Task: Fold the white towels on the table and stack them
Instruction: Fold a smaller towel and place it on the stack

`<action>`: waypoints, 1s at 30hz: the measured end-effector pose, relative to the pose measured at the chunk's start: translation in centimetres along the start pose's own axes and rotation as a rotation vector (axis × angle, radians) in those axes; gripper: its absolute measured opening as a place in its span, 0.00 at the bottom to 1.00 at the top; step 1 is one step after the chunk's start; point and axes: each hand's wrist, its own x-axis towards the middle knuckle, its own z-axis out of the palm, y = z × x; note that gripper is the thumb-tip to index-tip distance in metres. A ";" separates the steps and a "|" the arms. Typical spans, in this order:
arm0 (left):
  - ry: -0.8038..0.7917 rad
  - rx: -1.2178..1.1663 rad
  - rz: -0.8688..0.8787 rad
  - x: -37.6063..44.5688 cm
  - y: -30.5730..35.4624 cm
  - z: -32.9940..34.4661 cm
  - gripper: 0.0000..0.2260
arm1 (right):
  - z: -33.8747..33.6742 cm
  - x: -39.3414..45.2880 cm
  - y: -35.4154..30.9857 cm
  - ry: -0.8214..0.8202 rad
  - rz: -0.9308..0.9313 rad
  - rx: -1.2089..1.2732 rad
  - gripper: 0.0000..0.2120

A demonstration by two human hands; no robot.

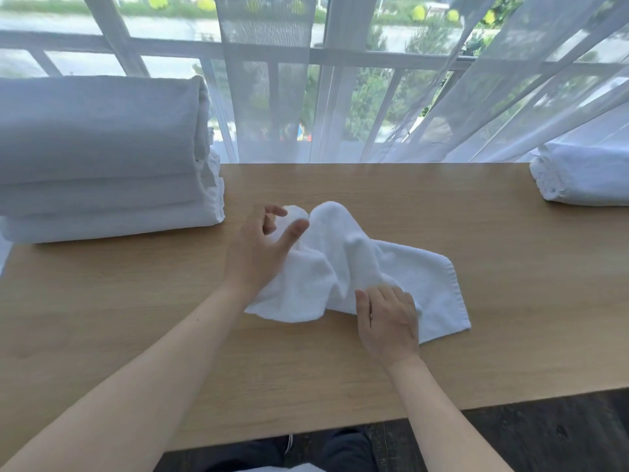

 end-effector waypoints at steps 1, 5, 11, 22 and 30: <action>-0.014 0.022 -0.005 -0.2 -0.7 -0.3 0.26 | 0.2 0.1 -0.6 -0.031 0.022 0.021 0.20; -0.206 0.141 -0.302 -1.0 -4.1 -1.3 0.31 | 1.5 1.4 -2.9 -0.147 0.029 0.061 0.14; -0.310 0.283 -0.525 -4.0 -8.1 -3.6 0.32 | 3.0 4.9 -3.0 -0.320 0.127 -0.027 0.17; -0.041 0.043 -0.413 -7.3 -8.4 -3.6 0.12 | 5.7 9.1 -9.7 -0.780 -0.239 0.222 0.21; 0.144 -0.145 -0.514 -9.1 -10.0 -4.4 0.08 | 6.3 10.8 -7.1 -0.899 -0.324 -0.257 0.18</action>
